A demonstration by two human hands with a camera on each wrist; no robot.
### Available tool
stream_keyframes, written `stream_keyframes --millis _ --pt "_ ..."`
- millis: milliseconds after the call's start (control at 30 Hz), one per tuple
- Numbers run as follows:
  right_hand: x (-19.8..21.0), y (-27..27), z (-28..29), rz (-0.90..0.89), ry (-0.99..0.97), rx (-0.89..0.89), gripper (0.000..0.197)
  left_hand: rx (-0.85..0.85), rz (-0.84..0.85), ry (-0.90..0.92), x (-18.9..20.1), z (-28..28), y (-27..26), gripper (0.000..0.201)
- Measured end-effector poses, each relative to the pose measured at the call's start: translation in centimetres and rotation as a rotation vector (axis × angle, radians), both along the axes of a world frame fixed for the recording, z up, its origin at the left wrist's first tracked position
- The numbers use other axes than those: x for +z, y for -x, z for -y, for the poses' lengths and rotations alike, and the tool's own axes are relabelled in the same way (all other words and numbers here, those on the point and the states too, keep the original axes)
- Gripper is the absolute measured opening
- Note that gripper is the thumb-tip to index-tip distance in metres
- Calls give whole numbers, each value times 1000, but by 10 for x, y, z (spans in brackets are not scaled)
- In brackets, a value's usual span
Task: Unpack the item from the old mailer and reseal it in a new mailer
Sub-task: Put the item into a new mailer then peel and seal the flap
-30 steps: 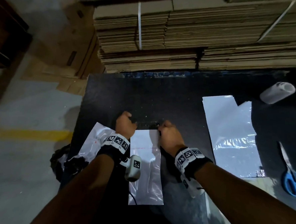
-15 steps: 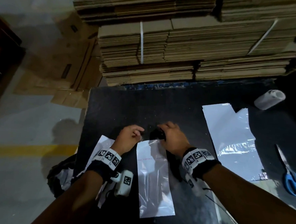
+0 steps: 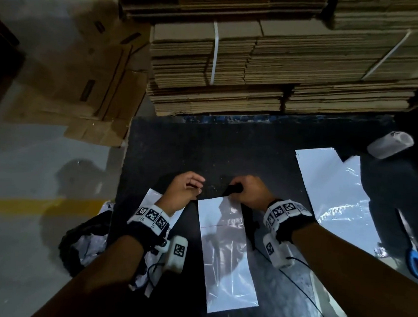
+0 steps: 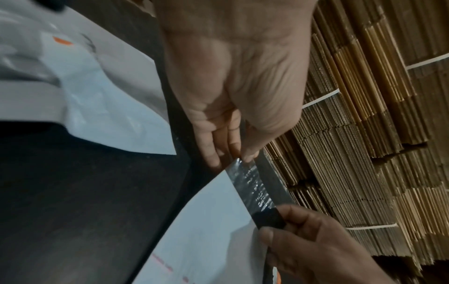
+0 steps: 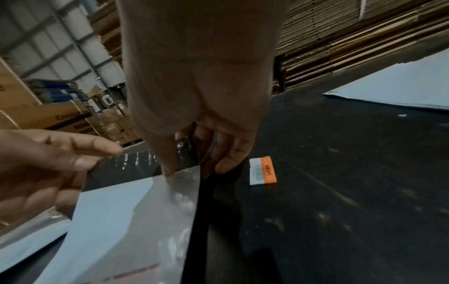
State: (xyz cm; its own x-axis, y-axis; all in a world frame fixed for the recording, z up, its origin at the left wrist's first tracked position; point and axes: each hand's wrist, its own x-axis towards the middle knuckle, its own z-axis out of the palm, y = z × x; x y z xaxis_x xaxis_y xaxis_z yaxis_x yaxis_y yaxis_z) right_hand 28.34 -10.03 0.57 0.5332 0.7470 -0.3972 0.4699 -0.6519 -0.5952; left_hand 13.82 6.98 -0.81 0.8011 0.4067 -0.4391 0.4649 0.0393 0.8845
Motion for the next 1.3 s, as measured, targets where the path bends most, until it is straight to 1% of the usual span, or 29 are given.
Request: stream_keyframes --millis 100,167,233,367,467,533,567,600,667,700,800,867,933,1033,1133,1200,1300 --pt "-4 0 -1 33 -10 -16 25 -27 -30 46 0 -3 -8 34" --pt "-7 -1 -2 68 -13 -20 26 -16 -50 104 2 -5 -12 31" --pt "-9 -1 -3 94 -1 -3 26 -13 -68 185 0 -10 -14 29" --pt "-13 -1 -4 114 14 -14 22 -17 -80 337 -7 -15 -15 34" --pt "-15 -2 -5 113 19 -16 20 -9 -61 451 -12 -18 -14 30" --pt "-14 -3 -6 108 23 -14 20 -2 -60 538 -17 -22 -11 41" --pt "-14 -4 -7 102 27 -14 20 -3 -69 549 -18 -24 -11 45" --pt "-14 -5 -8 97 36 -12 21 -13 -75 515 -18 -25 -11 43" --pt "-13 -7 -10 83 62 -2 21 -68 -75 324 -16 -26 -13 27" --pt "-12 -8 -11 78 73 4 19 -96 -69 222 -15 -26 -16 23" --pt "-11 -8 -14 78 82 16 13 -194 -39 -42 -15 -28 -24 35" --pt "-13 -7 -15 103 96 9 13 -298 -69 -218 -14 -30 -27 39" --pt "-14 -5 -17 135 114 3 14 -396 -100 -348 -13 -31 -28 42" --pt "-15 -4 -17 150 116 18 16 -484 -140 -496 -10 -30 -30 41" --pt "-17 -5 -14 163 96 40 20 -499 -162 -554 -10 -30 -29 36" --pt "-18 -5 -11 198 86 59 21 -508 -156 -587 -10 -31 -26 31" --pt "-20 -4 -8 253 90 97 20 -551 -134 -695 -8 -28 -21 19"
